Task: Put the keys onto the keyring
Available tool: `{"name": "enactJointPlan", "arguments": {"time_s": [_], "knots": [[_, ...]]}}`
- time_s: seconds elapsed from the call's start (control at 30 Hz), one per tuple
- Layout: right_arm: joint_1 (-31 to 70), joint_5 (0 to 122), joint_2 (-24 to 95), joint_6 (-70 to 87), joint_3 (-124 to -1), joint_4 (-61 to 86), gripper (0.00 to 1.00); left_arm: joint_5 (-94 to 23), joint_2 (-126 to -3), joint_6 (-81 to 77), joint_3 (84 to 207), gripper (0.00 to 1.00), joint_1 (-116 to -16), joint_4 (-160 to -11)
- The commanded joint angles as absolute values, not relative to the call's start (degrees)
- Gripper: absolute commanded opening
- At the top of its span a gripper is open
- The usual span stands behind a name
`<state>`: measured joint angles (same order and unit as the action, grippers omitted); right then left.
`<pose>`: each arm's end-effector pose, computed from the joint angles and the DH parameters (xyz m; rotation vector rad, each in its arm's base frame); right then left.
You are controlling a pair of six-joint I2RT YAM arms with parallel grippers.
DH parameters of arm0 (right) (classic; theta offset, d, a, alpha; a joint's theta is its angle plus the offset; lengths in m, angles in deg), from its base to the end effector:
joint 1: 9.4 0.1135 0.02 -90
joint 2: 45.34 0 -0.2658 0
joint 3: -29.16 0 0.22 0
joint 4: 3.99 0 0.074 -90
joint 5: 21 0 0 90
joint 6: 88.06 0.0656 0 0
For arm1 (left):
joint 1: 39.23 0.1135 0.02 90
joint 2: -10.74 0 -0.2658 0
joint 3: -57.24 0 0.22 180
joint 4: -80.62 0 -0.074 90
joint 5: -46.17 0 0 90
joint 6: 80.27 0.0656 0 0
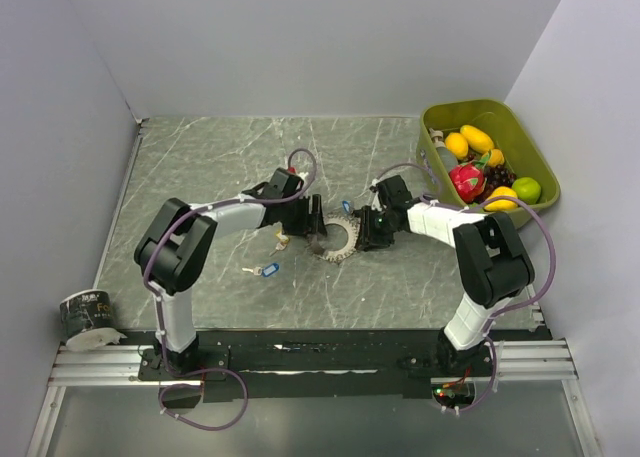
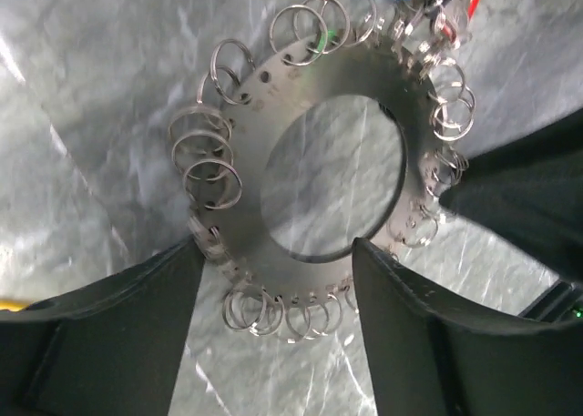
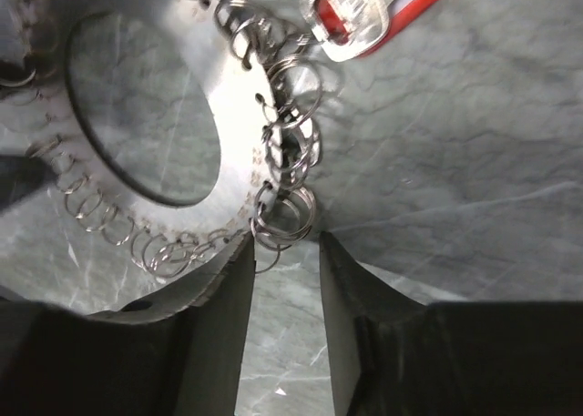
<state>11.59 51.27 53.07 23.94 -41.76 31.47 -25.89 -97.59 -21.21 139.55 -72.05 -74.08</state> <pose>0.2880 0.1319 0.1533 -0.0788 2.7452 0.6402 0.3139 -0.2265 0.1628 0.1871 2.6025 -0.8321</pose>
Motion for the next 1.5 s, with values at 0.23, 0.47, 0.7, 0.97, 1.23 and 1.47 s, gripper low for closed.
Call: {"name": "enactJointPlan", "arguments": {"time_s": [0.23,0.47,0.7,0.97,1.23,1.47], "knots": [[17.14,43.87,49.32,26.9,-37.64,26.51,0.33,-29.15,-104.04,-19.55,151.28,0.65,-73.59,-70.29],[19.08,44.74,45.29,28.22,-38.43,27.47,0.38,-35.02,-101.41,-16.73,154.63,0.73,-73.77,-67.39],[18.03,55.1,42.64,24.09,-43.43,33.53,0.45,-36.8,-94.3,-17.86,150.15,0.83,-73.68,-65.8],[12.75,58.36,53.0,22.07,-48.98,34.07,0.41,-34.34,-93.85,-24.37,144.18,0.8,-73.33,-68.08],[12.75,59.42,56.71,20.75,-50.65,35.3,0.38,-30.82,-97.01,-28.59,142.33,0.74,-72.63,-71.59],[13.45,56.71,52.41,21.71,-45.12,34.07,0.27,-27.13,-98.77,-28.51,143.64,0.59,-72.63,-74.67]]}}
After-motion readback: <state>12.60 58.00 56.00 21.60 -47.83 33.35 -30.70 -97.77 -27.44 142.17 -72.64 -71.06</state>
